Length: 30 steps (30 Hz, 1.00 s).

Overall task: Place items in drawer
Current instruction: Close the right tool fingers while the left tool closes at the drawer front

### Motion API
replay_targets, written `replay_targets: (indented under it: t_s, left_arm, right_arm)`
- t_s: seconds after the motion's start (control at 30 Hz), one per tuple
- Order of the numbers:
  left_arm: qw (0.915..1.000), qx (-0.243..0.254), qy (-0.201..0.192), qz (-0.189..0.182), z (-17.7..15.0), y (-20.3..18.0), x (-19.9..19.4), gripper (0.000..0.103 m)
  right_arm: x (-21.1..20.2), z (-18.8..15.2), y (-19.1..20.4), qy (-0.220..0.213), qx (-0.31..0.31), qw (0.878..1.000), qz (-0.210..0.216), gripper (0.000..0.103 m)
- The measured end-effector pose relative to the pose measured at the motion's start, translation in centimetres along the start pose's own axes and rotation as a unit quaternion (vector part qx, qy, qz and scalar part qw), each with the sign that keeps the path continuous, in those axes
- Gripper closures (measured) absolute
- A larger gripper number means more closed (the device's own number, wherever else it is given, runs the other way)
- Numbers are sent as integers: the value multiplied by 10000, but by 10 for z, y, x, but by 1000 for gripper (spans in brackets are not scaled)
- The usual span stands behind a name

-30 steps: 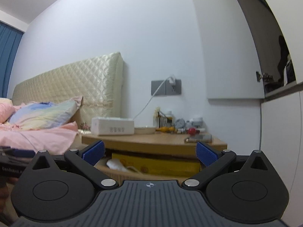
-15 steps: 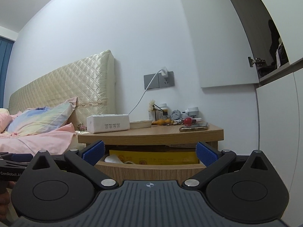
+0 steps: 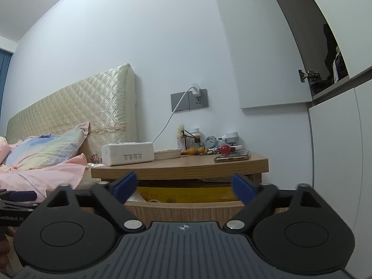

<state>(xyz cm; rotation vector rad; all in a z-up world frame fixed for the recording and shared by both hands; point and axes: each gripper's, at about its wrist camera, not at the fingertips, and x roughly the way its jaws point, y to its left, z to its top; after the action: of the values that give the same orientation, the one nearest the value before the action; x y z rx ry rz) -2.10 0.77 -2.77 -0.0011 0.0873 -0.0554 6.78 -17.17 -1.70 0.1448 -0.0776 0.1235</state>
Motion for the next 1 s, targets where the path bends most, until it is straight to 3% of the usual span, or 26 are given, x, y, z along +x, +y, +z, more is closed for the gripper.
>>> replay_targets:
  t_s: [0.07, 0.23, 0.4, 0.43, 0.5, 0.67, 0.77, 1.0]
  left_arm:
    - [10000, -26, -20, 54, 0, 1, 0, 7]
    - [9995, -242, -157, 147, 4, 6, -4, 17]
    - [9994, -214, -148, 232, 8, 4, -6, 47]
    - [9994, -199, -112, 274, 8, 3, -6, 53]
    - [9994, -192, -69, 291, 8, 3, -5, 59]
    - [9994, -224, -77, 242, 8, 4, -7, 90]
    - [9996, -163, -132, 189, 6, 2, -10, 103]
    - [9993, 48, -371, 23, 5, -9, -19, 103]
  right_arm:
    - [0, 0, -1, 4, 35, 10000, 58, 43]
    - [-4, 1, -1, -48, 59, 9997, 219, 72]
    - [-5, 1, -1, -12, 66, 9999, 88, 88]
    - [-5, 1, 0, -2, 38, 10000, 33, 95]
    - [-5, 1, 0, 17, 13, 10000, -44, 97]
    - [-8, 0, 3, 0, -3, 9999, -105, 99]
    - [-11, -1, 6, 70, -35, 9999, -109, 103]
    - [-16, -7, 15, 151, -117, 9997, -167, 103]
